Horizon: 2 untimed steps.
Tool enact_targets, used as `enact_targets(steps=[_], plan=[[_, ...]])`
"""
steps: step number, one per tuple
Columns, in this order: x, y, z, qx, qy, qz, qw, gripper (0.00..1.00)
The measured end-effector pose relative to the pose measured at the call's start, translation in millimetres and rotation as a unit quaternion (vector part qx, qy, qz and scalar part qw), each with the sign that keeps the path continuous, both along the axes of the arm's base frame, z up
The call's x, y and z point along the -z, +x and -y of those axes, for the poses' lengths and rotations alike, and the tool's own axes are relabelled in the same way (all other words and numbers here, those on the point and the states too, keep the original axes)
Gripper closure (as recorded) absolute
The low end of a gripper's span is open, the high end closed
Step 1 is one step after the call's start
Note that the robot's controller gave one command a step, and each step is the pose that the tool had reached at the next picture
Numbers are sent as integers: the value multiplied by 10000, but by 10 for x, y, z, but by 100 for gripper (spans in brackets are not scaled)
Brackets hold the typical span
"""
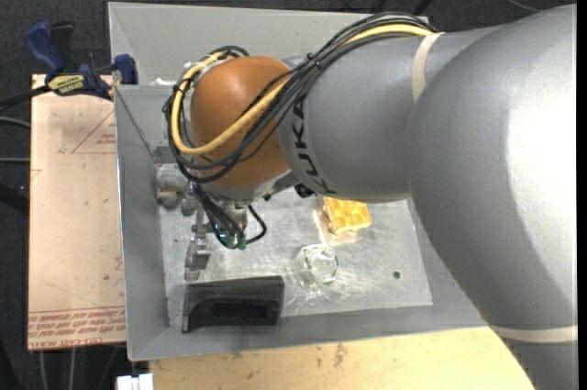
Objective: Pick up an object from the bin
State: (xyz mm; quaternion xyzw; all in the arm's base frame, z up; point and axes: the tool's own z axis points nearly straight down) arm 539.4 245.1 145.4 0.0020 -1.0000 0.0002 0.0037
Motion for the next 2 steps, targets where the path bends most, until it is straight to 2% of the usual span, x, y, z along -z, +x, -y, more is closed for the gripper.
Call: enact_targets(steps=[1, 2], plan=[[-46, 23, 10, 18, 8, 37, 10000, 0], [444, -527, 220, -898, 50, 152, 9958, 100]])
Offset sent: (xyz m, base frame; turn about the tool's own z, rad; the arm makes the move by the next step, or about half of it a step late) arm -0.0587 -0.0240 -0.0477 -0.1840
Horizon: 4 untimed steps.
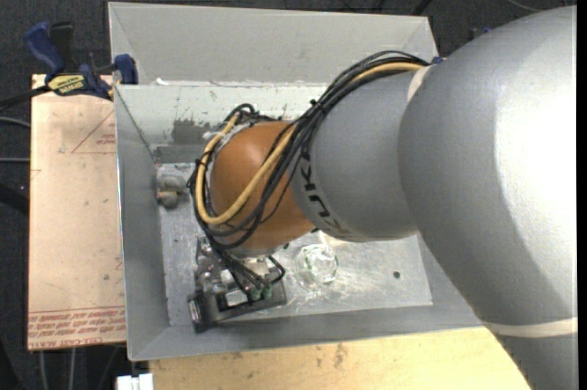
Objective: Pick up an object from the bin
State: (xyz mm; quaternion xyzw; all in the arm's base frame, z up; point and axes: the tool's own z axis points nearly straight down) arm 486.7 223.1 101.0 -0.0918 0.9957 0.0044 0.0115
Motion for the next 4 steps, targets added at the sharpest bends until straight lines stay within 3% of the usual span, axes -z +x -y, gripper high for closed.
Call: enact_targets(steps=[1, 2, 3, 4], plan=[[-73, 136, 12, 45, 65, 241, 9997, 0], [-81, 141, 13, 47, 68, 247, 9997, 0], [76, 231, 579, -116, 63, 220, 9997, 0], [-226, 150, 1014, -42, -3, 70, 10000, 0]])
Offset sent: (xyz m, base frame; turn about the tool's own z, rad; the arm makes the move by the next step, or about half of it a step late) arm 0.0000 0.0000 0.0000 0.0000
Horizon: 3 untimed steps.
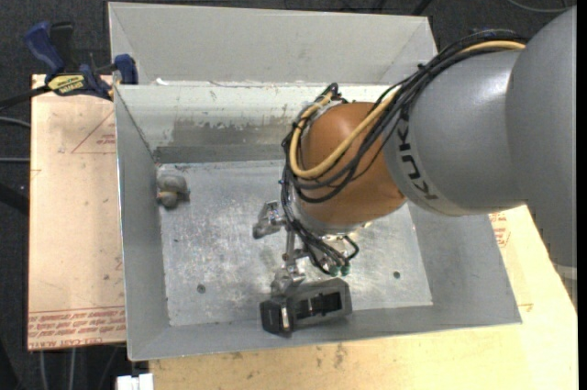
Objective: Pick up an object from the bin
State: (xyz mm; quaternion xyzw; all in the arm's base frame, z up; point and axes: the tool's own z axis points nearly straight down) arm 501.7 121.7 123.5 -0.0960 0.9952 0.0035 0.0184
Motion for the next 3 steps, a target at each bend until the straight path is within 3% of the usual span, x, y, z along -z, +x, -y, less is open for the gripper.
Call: enact_targets(steps=[1, 2, 3], plan=[[147, -7, -291, -823, -34, 30, 9966, 0], [256, -27, -96, -2495, -47, 20, 9684, 0], [270, -88, 309, -2894, -100, -151, 9570, 0]])
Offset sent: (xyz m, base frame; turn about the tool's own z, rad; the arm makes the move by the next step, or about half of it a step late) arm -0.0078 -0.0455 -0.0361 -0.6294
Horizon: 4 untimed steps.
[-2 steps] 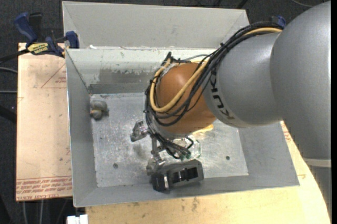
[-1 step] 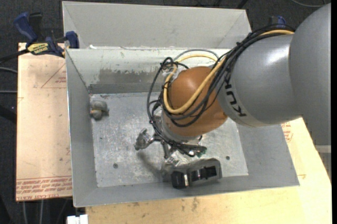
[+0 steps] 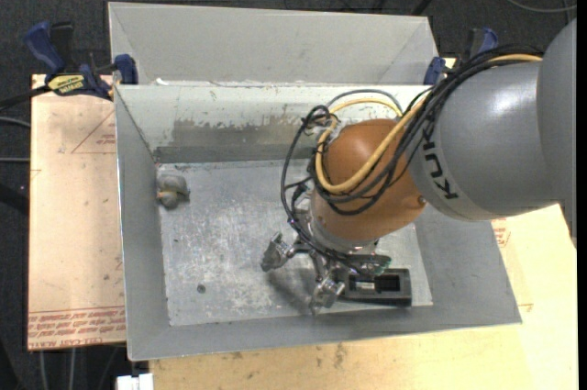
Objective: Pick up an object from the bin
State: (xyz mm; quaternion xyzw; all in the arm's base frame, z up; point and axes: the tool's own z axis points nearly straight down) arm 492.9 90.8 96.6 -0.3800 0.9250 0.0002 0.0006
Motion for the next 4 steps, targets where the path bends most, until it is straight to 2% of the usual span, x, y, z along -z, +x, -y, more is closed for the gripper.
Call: enact_targets(steps=[1, 2, 3, 4], plan=[[-54, -29, 95, 1402, 4, -10, 9901, 0], [-47, 110, 243, 1129, 8, -5, 9936, 0], [28, 432, 393, -187, 19, -9, 9998, 0], [172, 892, 879, 46, 22, 15, 10000, 0]])
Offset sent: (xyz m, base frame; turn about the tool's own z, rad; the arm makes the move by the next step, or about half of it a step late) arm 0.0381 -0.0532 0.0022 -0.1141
